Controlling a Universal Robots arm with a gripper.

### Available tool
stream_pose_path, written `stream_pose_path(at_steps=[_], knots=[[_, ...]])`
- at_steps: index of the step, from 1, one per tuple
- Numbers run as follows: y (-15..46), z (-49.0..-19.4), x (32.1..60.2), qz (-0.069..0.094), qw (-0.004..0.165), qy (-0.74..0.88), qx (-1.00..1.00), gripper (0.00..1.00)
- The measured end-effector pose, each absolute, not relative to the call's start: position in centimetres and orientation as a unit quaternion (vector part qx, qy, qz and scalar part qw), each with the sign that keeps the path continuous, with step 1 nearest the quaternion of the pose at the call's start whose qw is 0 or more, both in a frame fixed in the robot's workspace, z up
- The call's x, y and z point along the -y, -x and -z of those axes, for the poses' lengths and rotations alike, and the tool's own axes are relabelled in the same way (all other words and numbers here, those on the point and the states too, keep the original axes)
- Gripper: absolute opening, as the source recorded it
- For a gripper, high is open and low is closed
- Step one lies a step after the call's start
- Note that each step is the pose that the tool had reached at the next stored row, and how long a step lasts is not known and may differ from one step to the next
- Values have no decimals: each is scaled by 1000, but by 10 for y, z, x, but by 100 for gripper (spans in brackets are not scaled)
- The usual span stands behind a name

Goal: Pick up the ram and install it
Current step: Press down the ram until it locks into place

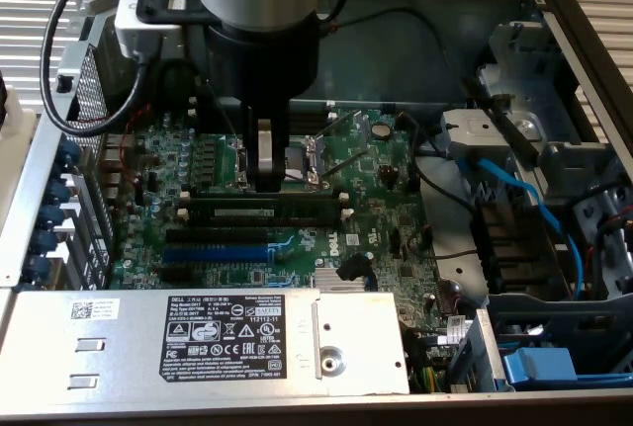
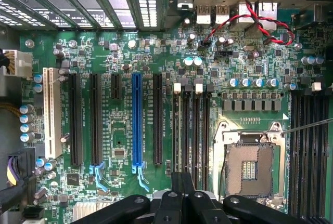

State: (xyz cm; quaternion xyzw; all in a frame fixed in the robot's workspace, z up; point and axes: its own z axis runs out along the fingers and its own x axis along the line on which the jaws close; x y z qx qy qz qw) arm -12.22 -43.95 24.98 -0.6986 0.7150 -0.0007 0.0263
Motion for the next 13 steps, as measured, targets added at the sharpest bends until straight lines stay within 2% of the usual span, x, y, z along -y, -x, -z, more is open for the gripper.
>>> stream_pose_path(at_steps=[13], knots=[[120,-247,440,-5,21,699,-715,11]])
